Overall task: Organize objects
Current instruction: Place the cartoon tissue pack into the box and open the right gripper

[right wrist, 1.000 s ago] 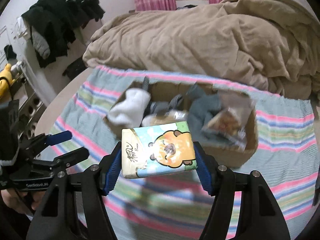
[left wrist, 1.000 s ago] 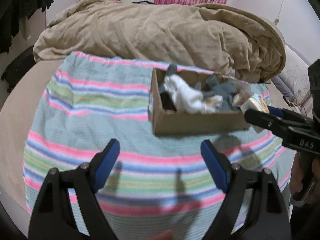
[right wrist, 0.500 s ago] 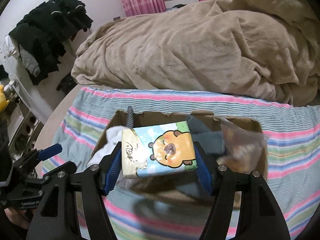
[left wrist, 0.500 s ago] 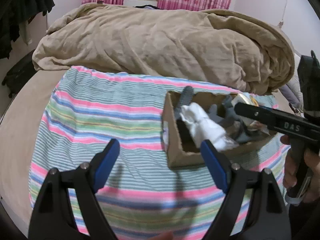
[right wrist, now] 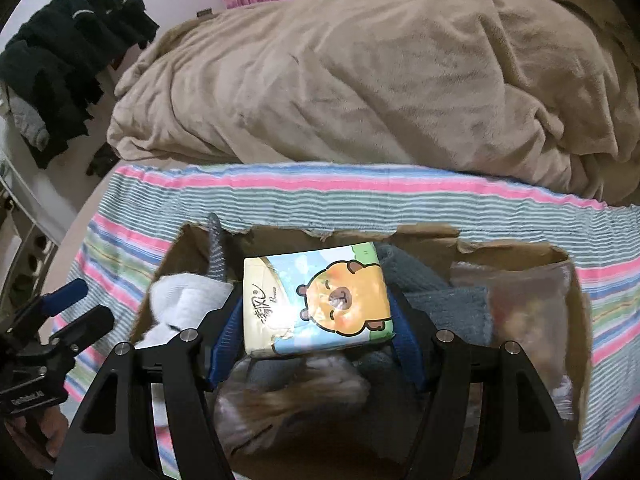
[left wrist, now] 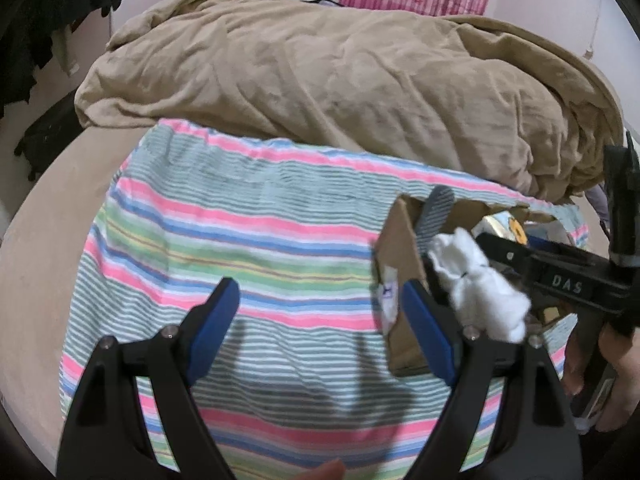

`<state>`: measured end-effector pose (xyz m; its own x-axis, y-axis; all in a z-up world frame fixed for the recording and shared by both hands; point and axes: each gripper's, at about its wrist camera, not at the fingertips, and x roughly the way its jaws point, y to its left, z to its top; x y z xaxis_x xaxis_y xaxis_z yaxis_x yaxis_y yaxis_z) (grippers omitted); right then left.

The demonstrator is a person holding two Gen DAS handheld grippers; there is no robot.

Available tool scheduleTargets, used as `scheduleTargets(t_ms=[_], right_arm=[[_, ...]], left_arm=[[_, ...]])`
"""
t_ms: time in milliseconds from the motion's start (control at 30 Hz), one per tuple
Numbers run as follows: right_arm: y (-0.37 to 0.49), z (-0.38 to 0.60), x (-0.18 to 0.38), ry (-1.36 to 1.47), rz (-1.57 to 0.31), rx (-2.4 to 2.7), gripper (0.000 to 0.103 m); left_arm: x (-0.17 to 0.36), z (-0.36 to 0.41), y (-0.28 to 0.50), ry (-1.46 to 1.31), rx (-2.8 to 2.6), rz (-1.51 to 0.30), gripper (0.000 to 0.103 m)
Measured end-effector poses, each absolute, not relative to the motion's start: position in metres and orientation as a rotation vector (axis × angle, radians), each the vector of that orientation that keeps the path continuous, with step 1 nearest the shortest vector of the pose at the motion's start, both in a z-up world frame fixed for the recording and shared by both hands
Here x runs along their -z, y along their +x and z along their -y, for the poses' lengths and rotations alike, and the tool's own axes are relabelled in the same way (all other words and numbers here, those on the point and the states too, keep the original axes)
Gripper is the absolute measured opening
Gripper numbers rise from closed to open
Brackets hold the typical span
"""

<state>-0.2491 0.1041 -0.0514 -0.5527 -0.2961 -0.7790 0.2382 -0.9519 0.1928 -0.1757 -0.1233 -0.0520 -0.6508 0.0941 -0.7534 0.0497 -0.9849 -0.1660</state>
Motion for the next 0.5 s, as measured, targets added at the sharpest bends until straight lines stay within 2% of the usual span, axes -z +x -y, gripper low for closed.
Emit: scheduleTargets(t_ms=[167,300,500], right_arm=[[-0.247,-0.097,0.053,1.279,0.053,2.545,0.07],[-0.239,-0.099,0.047,1.26,0.044,2.554,0.079],[-0.218,-0.103,0.03,1.221,0.001,2.573,0.08]], left_arm=[[0.054,0.128,-0.17,-1.299,-2.82,0.309,0.084],[0.046,0.126,-0.162,-1.287,-2.829,0.306,0.084],[0.031,0.119,-0.141,-1.254,-2.837,0.335,0.084]])
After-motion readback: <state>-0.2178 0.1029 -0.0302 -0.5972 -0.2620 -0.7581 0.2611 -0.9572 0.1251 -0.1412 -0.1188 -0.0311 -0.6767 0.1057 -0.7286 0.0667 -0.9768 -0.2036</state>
